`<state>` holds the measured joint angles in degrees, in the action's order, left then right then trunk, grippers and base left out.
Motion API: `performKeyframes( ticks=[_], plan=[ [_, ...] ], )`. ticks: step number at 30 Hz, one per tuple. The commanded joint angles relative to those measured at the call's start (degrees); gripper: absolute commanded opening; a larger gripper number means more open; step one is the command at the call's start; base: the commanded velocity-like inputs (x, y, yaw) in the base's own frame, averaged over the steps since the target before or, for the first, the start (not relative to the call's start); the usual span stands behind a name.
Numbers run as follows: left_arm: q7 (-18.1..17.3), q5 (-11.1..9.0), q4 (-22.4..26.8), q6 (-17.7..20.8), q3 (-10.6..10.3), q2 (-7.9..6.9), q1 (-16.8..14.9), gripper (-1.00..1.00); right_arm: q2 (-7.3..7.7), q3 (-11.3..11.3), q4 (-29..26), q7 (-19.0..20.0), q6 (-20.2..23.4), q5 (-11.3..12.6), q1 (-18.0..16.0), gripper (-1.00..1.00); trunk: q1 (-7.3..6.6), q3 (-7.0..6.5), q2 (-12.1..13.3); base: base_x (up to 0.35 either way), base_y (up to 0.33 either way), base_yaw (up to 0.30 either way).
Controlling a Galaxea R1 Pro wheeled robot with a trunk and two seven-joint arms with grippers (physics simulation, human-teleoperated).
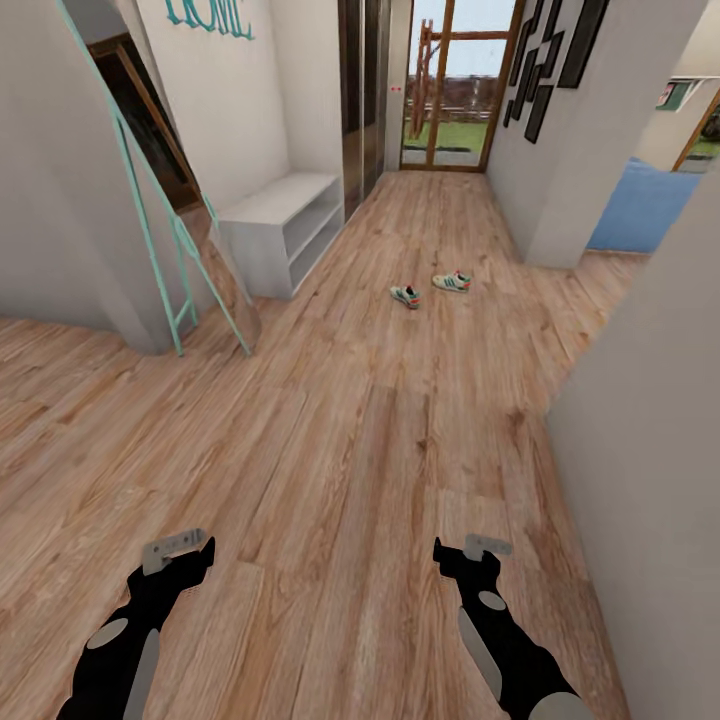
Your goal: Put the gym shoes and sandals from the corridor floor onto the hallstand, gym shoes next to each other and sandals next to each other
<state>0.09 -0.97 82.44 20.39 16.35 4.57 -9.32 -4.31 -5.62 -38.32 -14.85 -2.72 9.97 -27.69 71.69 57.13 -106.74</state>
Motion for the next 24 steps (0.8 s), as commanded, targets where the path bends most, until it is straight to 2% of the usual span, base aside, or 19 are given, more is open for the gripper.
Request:
performKeyframes(
  ticks=[1,24],
  plan=[
    [0.0,0.0,0.0,0.0,0.0,0.00,0.0,1.00,0.00,0.0,0.0,0.0,0.0,0.0,0.0,1.00,0.00,0.00,0.0,0.335,0.000,0.000],
    [0.0,0.0,0.0,0.0,0.0,0.00,0.0,1.00,0.00,0.0,0.0,0.0,0.0,0.0,0.0,1.00,0.00,0.00,0.0,0.336,0.000,0.000]
  ],
)
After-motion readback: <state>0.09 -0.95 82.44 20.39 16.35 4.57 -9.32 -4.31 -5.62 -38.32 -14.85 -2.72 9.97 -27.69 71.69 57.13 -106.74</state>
